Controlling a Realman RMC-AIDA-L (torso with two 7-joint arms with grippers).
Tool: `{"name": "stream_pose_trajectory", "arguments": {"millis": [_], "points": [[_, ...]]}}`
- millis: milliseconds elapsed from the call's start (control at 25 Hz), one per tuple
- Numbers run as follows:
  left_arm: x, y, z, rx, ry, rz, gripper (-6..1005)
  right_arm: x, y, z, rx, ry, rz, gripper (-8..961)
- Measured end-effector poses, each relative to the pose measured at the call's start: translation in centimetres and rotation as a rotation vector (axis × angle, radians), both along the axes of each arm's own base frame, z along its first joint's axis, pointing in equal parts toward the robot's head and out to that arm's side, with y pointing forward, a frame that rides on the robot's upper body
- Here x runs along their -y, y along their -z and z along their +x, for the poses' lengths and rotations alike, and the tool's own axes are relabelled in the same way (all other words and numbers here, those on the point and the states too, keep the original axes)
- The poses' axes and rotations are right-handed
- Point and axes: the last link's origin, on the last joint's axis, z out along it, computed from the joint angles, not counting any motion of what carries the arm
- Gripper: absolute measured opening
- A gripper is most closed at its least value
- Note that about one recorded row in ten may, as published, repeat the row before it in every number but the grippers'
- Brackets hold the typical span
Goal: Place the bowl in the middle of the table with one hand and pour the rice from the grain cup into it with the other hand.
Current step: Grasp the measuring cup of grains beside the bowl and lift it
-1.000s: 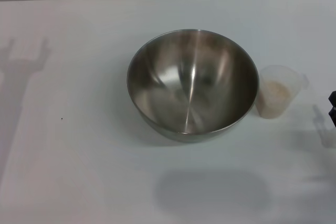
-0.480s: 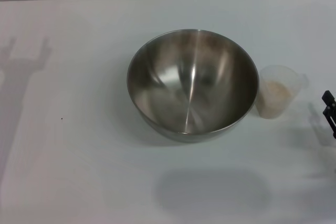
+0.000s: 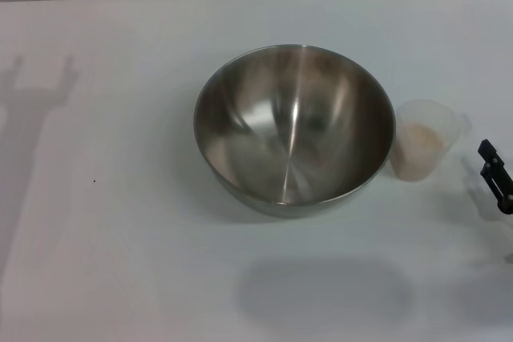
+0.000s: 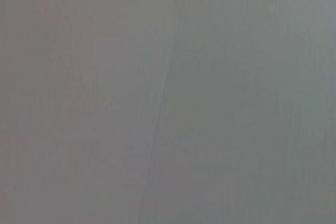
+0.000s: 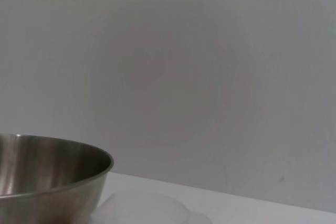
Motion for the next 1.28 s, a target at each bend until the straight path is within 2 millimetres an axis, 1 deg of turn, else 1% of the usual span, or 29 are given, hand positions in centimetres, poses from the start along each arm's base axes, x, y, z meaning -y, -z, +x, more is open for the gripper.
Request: {"name": "stream_pose_trajectory", "arguments": {"millis": [440, 1280], "points": [[0.2, -0.2, -0.2, 0.000, -0.005, 0.008, 864, -1.5, 0.1, -0.1, 0.024, 0.005, -0.018, 510], [0.2, -0.4, -0.3, 0.004, -0.005, 0.016, 864, -2.5, 0.6, -0.3, 0.038, 0.005, -0.044, 510]]}}
